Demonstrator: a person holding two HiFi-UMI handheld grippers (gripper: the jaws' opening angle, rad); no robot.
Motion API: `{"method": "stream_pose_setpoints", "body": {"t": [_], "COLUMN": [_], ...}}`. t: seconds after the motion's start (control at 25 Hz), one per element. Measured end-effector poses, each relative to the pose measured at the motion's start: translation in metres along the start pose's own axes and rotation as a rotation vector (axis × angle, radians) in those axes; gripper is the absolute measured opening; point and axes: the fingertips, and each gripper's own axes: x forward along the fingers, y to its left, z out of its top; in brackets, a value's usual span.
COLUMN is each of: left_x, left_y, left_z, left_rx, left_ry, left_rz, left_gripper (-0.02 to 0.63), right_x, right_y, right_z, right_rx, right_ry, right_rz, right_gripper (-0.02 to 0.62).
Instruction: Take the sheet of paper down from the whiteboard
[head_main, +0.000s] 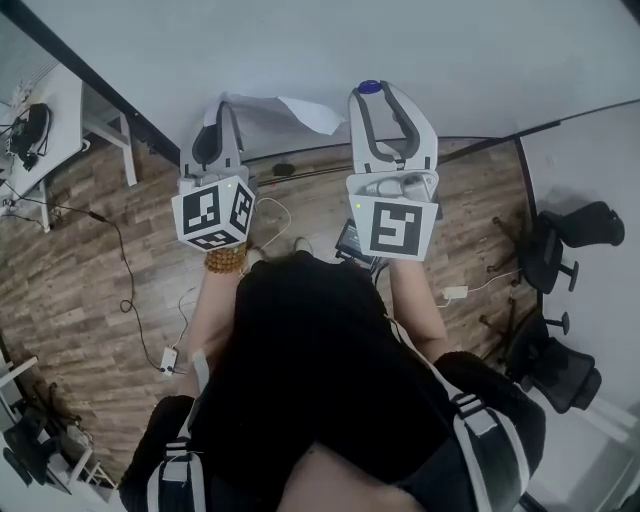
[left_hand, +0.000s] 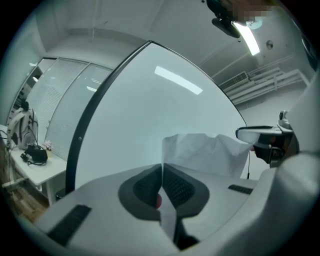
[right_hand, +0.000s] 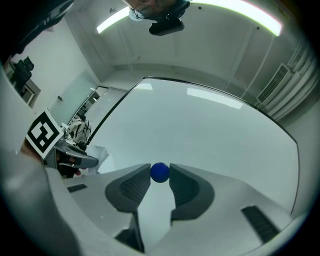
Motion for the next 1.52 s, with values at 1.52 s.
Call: {"method": "stream_pose_setpoints", "body": {"t": [1.52], "left_x": [-0.013], "left_y": [-0.016], "left_z": [0.0], "left_rx": [0.282], "left_ry": [0.053], "left_rz": [-0.042], "left_gripper": [0.009], "right_x": [0.003], "right_y": [0.032], "right_z": [-0.033], "right_rx": [0.194], "right_ry": [0.075], "right_rz": [0.095], "right_gripper": [0.117]}}
